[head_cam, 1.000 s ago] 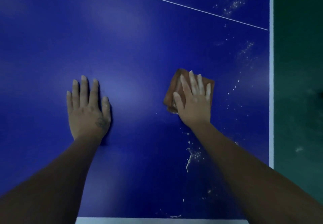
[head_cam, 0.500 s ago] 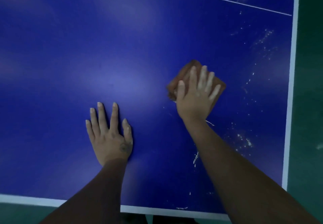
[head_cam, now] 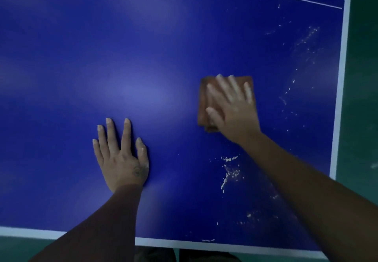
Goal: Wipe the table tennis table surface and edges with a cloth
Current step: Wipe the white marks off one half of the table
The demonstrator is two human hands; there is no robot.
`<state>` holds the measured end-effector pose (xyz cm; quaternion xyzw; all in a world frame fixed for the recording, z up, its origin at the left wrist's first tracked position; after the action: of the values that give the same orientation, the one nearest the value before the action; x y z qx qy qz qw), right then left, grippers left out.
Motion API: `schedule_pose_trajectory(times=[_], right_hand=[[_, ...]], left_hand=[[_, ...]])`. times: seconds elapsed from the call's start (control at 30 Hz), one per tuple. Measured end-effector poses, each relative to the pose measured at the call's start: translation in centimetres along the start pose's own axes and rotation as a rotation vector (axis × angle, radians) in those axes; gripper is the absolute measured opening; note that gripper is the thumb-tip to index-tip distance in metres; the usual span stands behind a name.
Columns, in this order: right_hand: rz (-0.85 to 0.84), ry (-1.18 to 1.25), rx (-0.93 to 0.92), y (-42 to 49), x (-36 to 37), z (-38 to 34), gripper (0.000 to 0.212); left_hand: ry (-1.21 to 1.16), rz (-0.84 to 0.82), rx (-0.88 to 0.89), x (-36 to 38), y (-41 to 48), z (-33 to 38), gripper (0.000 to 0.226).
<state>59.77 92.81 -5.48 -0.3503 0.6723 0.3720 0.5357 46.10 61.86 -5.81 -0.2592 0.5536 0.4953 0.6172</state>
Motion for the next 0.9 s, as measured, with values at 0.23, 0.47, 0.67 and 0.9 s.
schedule_pose_trajectory(times=[0.23,0.47,0.67,0.9], right_hand=[[0.105,-0.096,0.589,-6.5,-0.8,0.9,0.064],[0.003,-0.046,0.433,-9.4,0.4,-8.5,0.067],[-0.069,0.052,0.038,-13.3,0.0,-7.2,0.066],[-0.003,-0.095,0.407,-14.5,-1.6,-1.2,0.066]], left_hand=[[0.009,0.008,0.005,0.1,-0.1,-0.2,0.058],[0.007,0.03,0.012,0.2,-0.2,-0.4,0.058],[0.014,0.0,0.0,0.3,-0.2,-0.5,0.059],[-0.01,-0.017,-0.008,-0.2,-0.2,-0.1,0.059]])
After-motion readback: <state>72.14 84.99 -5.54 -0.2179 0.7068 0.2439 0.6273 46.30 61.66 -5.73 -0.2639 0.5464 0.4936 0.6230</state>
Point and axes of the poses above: each hand's wrist, its own y-axis towards the middle knuckle, its own x-axis out of the palm, z = x × y, the point moved 2 cm from there along y, towards the middle knuckle, and after that the axes turned 8 degrees about z, right-handed, at the moved point
